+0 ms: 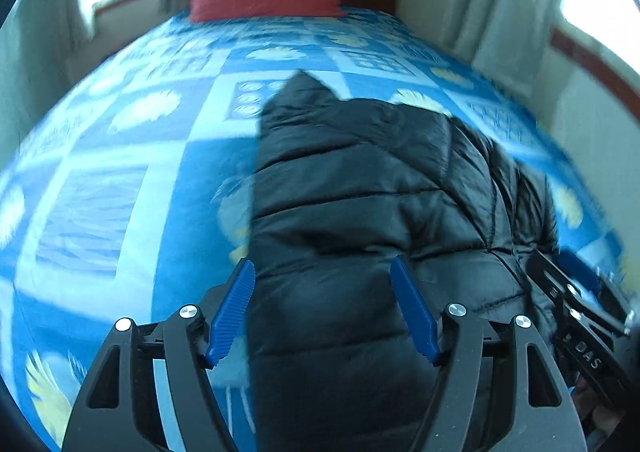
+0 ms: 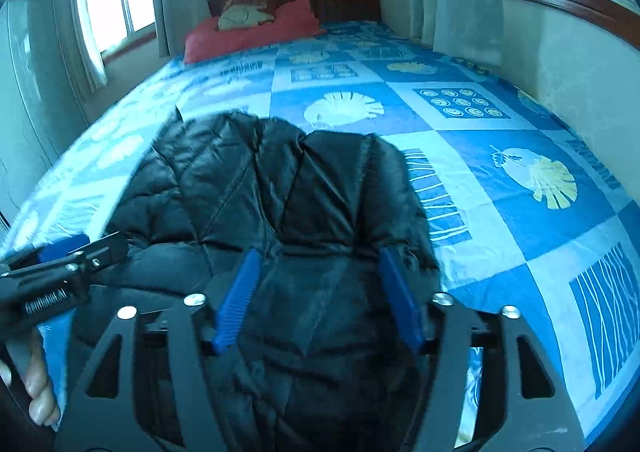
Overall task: Fold large clothes
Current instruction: 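Hold the jacket end with both tools and lift it higher, then roll both tools and fold the held jacket end over the bundle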
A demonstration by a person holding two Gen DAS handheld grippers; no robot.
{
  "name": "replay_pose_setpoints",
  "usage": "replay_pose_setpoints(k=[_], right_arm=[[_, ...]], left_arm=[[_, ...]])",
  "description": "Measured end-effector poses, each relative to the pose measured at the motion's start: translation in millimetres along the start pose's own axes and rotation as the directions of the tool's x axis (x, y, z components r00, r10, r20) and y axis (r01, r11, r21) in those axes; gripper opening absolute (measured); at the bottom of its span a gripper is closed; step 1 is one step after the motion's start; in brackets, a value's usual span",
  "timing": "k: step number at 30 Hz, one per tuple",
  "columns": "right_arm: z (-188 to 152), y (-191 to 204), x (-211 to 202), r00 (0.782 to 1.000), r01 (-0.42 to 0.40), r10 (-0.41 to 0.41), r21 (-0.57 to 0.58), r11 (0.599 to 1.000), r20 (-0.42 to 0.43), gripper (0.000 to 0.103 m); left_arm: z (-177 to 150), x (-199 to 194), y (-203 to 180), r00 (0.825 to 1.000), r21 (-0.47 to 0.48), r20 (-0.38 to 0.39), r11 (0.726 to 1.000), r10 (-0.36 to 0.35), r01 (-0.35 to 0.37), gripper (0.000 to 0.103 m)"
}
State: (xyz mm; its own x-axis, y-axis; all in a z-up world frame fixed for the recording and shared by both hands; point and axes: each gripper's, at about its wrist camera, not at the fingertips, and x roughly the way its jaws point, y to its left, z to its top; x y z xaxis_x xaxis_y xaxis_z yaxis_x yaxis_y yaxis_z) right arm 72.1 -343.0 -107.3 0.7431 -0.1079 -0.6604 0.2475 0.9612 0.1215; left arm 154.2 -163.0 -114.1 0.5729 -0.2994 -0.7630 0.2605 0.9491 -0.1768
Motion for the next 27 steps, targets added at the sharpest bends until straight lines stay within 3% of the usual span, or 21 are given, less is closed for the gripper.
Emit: replay_pose_setpoints(k=[4, 9, 13, 15, 17, 18, 20, 24, 27], right_arm=[[-11.1, -19.2, -19.7, 1.000, -0.009, 0.008, 0.079, 0.997, 0.006, 0.071], [-32.0, -49.5, -20.1, 0.999, -0.024, 0.032, 0.202, 0.979, -0.033, 0.077], [-46.8, -74.5, -8.5, 0.991, -0.100, 0.125, 0.335, 0.937, -0.054, 0.085], [-52.6, -81.1, -0.7, 0.983, -0.135, 0.171, 0.385, 0.913, -0.062, 0.089], [-57.8, -88.0, 9.8, 0.971, -0.175, 0.229, 0.444, 0.879, -0.070, 0.092], [-62.0, -92.8, 17.8, 0.958, -0.209, 0.277, 0.487, 0.848, -0.071, 0.093], [-66.8, -99.0, 25.4, 0.944, -0.244, 0.325, 0.537, 0.808, -0.060, 0.095], [-66.2, -93.6, 28.7, 0.935, -0.280, 0.353, 0.522, 0.806, -0.044, 0.097], [-63.9, -86.3, 33.3, 0.910, -0.332, 0.412, 0.507, 0.796, -0.052, 0.096]], left_arm=[[-17.7, -8.9, 39.3, 0.997, -0.178, -0.027, 0.982, -0.068, 0.062, 0.071], [-49.2, -13.2, 65.8, 0.983, -0.358, -0.032, 0.920, -0.182, 0.159, 0.071], [-61.6, -14.3, 68.1, 0.966, -0.414, -0.010, 0.880, -0.259, 0.232, 0.073], [-68.6, -9.1, 69.0, 0.945, -0.454, 0.009, 0.840, -0.328, 0.296, 0.076], [-73.6, -0.8, 72.0, 0.922, -0.508, 0.020, 0.790, -0.386, 0.342, 0.079], [-76.5, 2.9, 72.9, 0.919, -0.529, 0.031, 0.774, -0.392, 0.348, 0.081], [-77.0, 10.2, 71.4, 0.909, -0.534, 0.038, 0.761, -0.415, 0.369, 0.084], [-78.0, 29.1, 74.1, 0.873, -0.587, 0.033, 0.698, -0.486, 0.410, 0.088], [-75.3, 33.4, 72.1, 0.867, -0.583, 0.022, 0.698, -0.498, 0.416, 0.088]])
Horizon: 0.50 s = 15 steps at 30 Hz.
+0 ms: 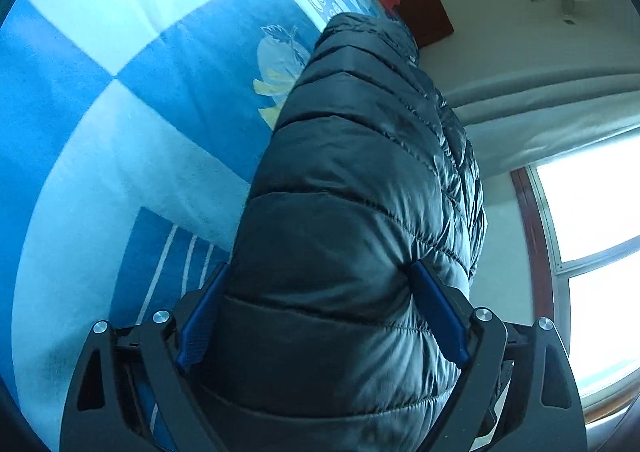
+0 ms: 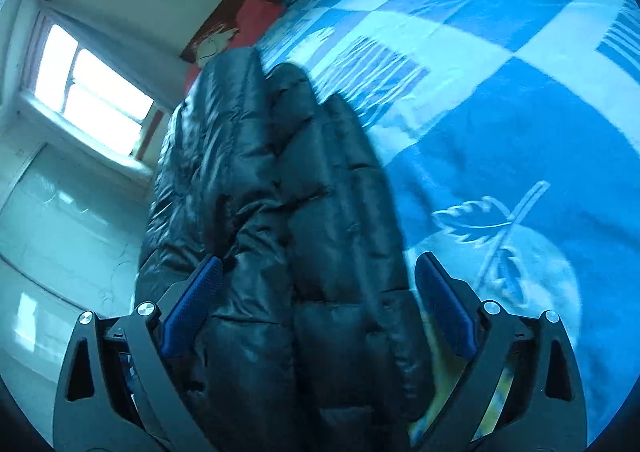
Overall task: Fold large clothes
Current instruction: 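Roll both tools and fold the held jacket end over the bundle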
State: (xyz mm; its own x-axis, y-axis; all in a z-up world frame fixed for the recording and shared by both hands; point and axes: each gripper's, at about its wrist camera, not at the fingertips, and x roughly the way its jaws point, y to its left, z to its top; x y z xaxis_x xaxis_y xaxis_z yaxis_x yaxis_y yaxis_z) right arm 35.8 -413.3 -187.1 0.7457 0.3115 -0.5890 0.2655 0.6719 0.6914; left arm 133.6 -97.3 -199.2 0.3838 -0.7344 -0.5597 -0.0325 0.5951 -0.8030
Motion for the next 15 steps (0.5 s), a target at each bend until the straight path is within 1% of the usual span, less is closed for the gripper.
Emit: replay_pose_setpoints(k=[2, 3, 4, 5, 7, 10, 15], right_arm=[[0.4, 4.9, 5.9, 1.000, 0.006, -0.006, -0.012, 1.000, -0.024, 0.091], [0.8, 5.9, 7.2, 1.000, 0.000, -0.001, -0.012, 1.000, -0.029, 0.080], [0.5, 5.8, 9.0, 0.999, -0.021, 0.021, -0.007, 1.000, -0.038, 0.068], [-0.6, 5.6, 9.8, 0.998, -0.043, 0.043, 0.003, 0.999, -0.041, 0.064], [-2.5, 8.6, 7.1, 0.998, -0.055, 0.055, -0.011, 0.998, -0.025, 0.052], [-6.2, 17.8, -0.6, 0.996, -0.086, 0.087, -0.038, 0.996, 0.017, 0.042], [-6.7, 42.7, 1.9, 0.989, -0.140, 0.144, -0.082, 0.987, 0.040, 0.039]], left_arm=[[0.5, 3.3, -1.5, 1.000, 0.006, -0.002, 1.000, 0.002, -0.002, 0.087], [-0.1, 3.7, -2.7, 1.000, 0.012, 0.001, 1.000, 0.007, -0.007, 0.083], [-0.7, 2.8, -3.7, 1.000, 0.017, 0.004, 1.000, 0.010, -0.010, 0.082], [-1.1, 1.9, -4.5, 1.000, 0.023, 0.007, 1.000, 0.014, -0.014, 0.079], [-1.1, -0.8, -4.8, 1.000, 0.036, 0.007, 0.999, 0.011, -0.011, 0.075], [-1.2, -5.9, -8.6, 1.000, 0.056, 0.012, 0.998, 0.008, -0.008, 0.070], [9.7, -25.1, -13.8, 0.999, 0.099, 0.044, 0.995, -0.008, 0.004, 0.067]])
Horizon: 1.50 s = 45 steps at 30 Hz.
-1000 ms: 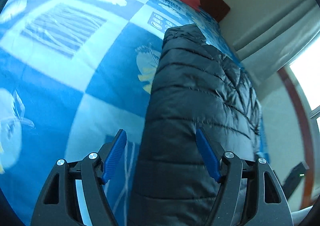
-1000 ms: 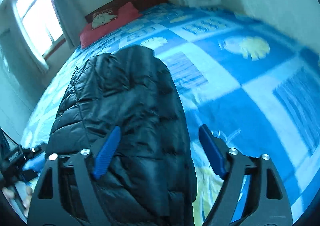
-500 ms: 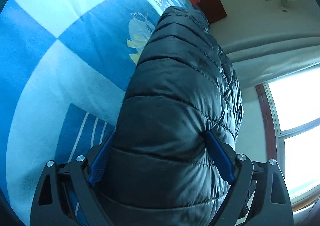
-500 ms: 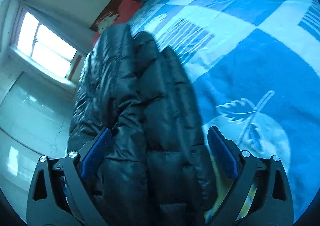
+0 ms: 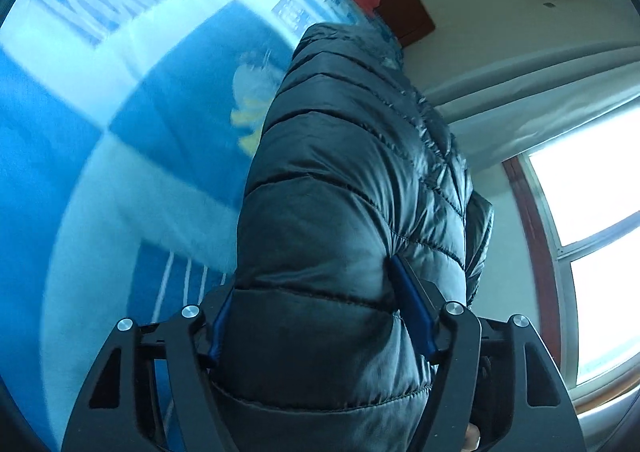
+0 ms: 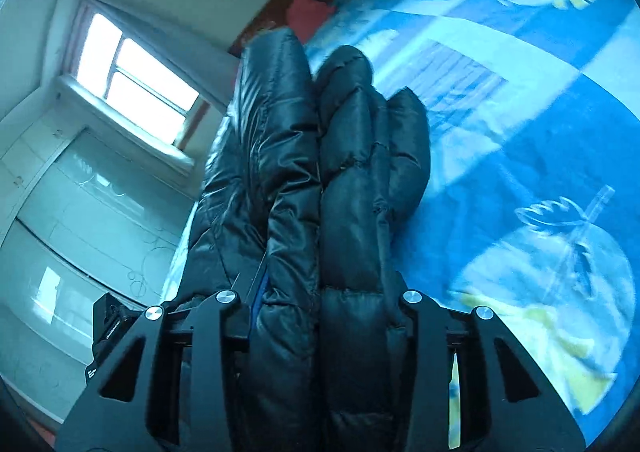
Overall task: Fold large clothes
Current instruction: 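Roll both tools and fold the held jacket end over the bundle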
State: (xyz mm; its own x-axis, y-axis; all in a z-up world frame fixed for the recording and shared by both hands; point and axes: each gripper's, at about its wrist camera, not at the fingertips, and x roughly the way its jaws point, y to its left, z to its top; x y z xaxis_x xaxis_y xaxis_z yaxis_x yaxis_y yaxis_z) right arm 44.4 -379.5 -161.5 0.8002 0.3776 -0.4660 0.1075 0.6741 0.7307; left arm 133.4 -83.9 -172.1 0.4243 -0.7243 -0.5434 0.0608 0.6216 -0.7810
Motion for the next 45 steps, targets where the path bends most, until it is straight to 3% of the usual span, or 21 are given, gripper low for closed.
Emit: replay_pose_setpoints(k=[11, 16, 22, 35, 45], right_arm=[[12.2, 57.6, 104.4, 0.987, -0.139, 0.137, -0.018, 0.990, -0.080, 0.038], [15.3, 69.7, 140.5, 0.982, -0.152, 0.149, -0.019, 0.988, -0.113, 0.038], [14.9, 58.9, 146.1, 0.984, -0.124, 0.123, -0.004, 0.992, -0.130, 0.039], [9.4, 48.4, 158.1, 0.984, -0.116, 0.119, 0.030, 0.993, -0.134, 0.045], [11.8, 47.0, 153.4, 0.984, -0.096, 0.104, 0.061, 0.994, -0.142, 0.059]], left_arm=[[65.8, -41.1, 31.6, 0.990, -0.002, 0.131, 0.998, 0.059, -0.059, 0.066], [88.1, -44.5, 53.8, 0.985, -0.030, 0.150, 0.996, 0.087, -0.083, 0.066], [89.2, -37.1, 70.1, 0.982, -0.032, 0.143, 0.992, 0.122, -0.118, 0.067], [85.4, -34.2, 78.2, 0.981, -0.017, 0.152, 0.992, 0.123, -0.121, 0.070], [98.2, -28.0, 77.2, 0.986, -0.020, 0.118, 0.993, 0.121, -0.120, 0.076]])
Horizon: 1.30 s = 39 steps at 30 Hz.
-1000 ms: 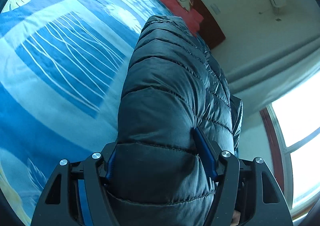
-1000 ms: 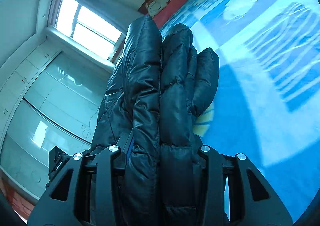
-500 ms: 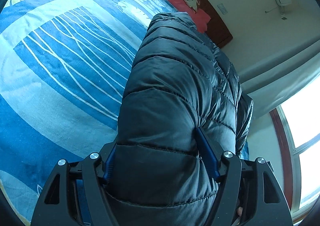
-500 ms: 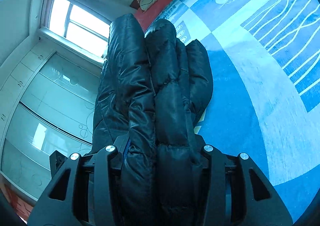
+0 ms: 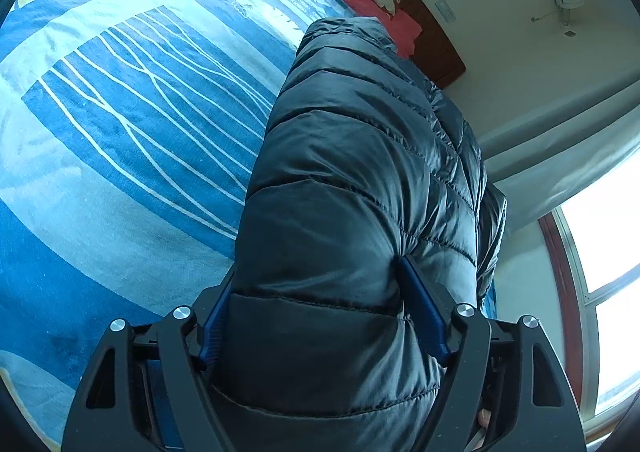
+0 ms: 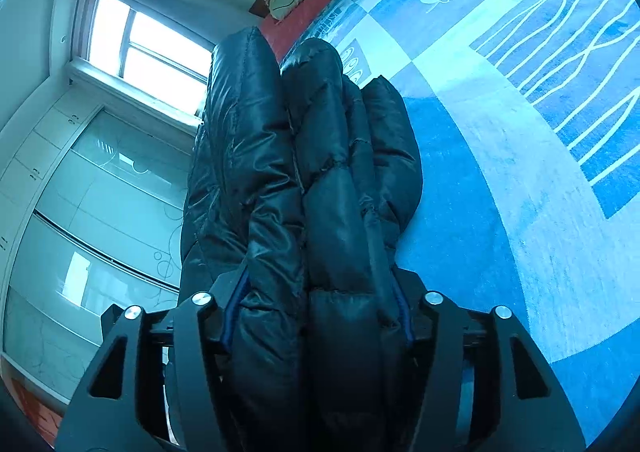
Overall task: Fold large clothes
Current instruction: 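Roll both tools and fold the held jacket end over the bundle, then lower the folded end onto the bundle and open both tools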
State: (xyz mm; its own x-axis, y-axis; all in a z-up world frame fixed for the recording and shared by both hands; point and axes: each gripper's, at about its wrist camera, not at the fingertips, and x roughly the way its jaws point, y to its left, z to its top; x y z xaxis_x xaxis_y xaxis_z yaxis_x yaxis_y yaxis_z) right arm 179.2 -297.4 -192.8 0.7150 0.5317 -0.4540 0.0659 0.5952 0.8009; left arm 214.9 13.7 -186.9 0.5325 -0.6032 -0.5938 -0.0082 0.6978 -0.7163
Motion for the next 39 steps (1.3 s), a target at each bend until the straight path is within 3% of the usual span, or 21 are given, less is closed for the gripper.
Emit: replay_pose_setpoints(k=[11, 20, 27, 33, 36, 39], right_arm=[[-2.5, -1.5, -25.5, 0.997, 0.061, -0.063, 0.034, 0.998, 0.037, 0.075], [-12.7, 15.5, -63.1, 0.982, 0.153, -0.153, 0.003, 0.988, 0.108, 0.077], [-35.2, 55.8, -108.3, 0.921, 0.357, -0.334, -0.091, 0.930, 0.203, 0.077], [-69.6, 89.1, -124.3, 0.840, 0.532, -0.476, -0.221, 0.818, 0.259, 0.076], [-86.6, 107.9, -129.2, 0.826, 0.558, -0.489, -0.282, 0.780, 0.280, 0.075], [-101.9, 129.5, -132.9, 0.822, 0.566, -0.482, -0.336, 0.753, 0.304, 0.075]], left_arm=[[-1.5, -10.3, -19.9, 0.994, 0.114, 0.041, 0.988, 0.102, -0.107, 0.078], [-9.8, -25.5, -41.6, 0.966, 0.250, 0.111, 0.935, 0.231, -0.253, 0.078], [-28.5, -50.6, -60.4, 0.936, 0.334, 0.181, 0.877, 0.301, -0.347, 0.078], [-56.6, -83.3, -69.3, 0.895, 0.354, 0.258, 0.826, 0.364, -0.439, 0.078], [-68.2, -103.2, -77.9, 0.875, 0.358, 0.307, 0.806, 0.375, -0.471, 0.081], [-79.9, -125.1, -85.9, 0.863, 0.347, 0.352, 0.805, 0.364, -0.481, 0.081]])
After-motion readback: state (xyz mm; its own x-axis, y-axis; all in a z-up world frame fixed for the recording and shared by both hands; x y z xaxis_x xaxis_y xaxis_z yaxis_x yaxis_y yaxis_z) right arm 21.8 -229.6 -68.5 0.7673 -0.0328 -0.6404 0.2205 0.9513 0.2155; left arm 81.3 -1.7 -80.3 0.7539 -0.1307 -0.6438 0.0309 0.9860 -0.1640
